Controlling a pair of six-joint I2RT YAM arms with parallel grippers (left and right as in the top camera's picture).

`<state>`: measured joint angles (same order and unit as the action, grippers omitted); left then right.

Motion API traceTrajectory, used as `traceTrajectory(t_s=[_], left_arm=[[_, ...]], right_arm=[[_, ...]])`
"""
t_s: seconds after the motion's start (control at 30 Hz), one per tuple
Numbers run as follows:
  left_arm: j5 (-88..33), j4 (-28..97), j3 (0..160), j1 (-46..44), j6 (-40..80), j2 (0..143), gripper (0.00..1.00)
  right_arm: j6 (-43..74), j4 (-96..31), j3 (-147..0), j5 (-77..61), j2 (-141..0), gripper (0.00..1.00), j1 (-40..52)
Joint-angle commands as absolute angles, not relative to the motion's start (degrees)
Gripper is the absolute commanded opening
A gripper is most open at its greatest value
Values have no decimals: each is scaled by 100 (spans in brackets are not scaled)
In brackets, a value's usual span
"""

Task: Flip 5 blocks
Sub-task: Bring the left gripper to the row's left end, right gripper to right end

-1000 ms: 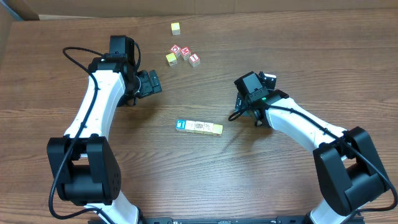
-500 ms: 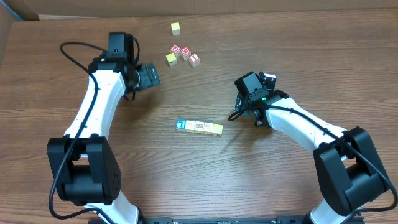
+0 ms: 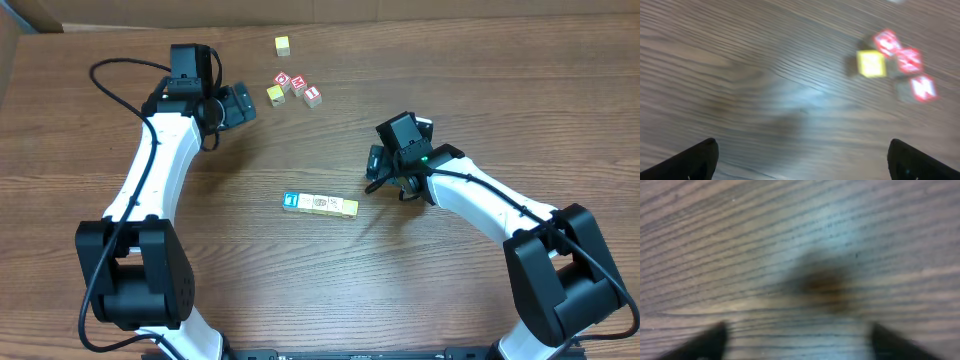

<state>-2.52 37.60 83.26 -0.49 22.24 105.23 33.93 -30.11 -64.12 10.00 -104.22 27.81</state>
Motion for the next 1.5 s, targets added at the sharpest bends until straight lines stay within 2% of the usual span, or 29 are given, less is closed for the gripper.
traceTrajectory(t_s=[0.0,0.03,0.07,0.2,0.43,0.7,1.23,1.47], left_arm=[[-1855,4014,8401,-25,1293,10556,41],[-2023,4219,8409,-3,1105,10530,18],[-2102,4447,8414,12,1114,10510,4],[-2143,5413,8416,36,803,10328,4],[-1111,6246,8184,-180,836,9998,4],[-956,5227,6897,-620,858,9998,4],[-703,3872,5896,-845,856,10001,4],[-701,3669,5885,-845,854,10001,4]], right_arm=[[3293,-3212,-6558,847,-10326,28,2685],[3291,-3448,-6685,849,-10232,12,2648],[3293,-3686,-6816,847,-10119,4,2611],[3293,-4543,-7363,816,-9531,4,2565],[3476,-5019,-7511,10,-8921,4,2700],[4593,-4866,-6678,-91,-9297,4,2707],[5000,-3531,-6108,-246,-10460,4,3310],[5133,-3474,-6108,-276,-10492,4,3380]])
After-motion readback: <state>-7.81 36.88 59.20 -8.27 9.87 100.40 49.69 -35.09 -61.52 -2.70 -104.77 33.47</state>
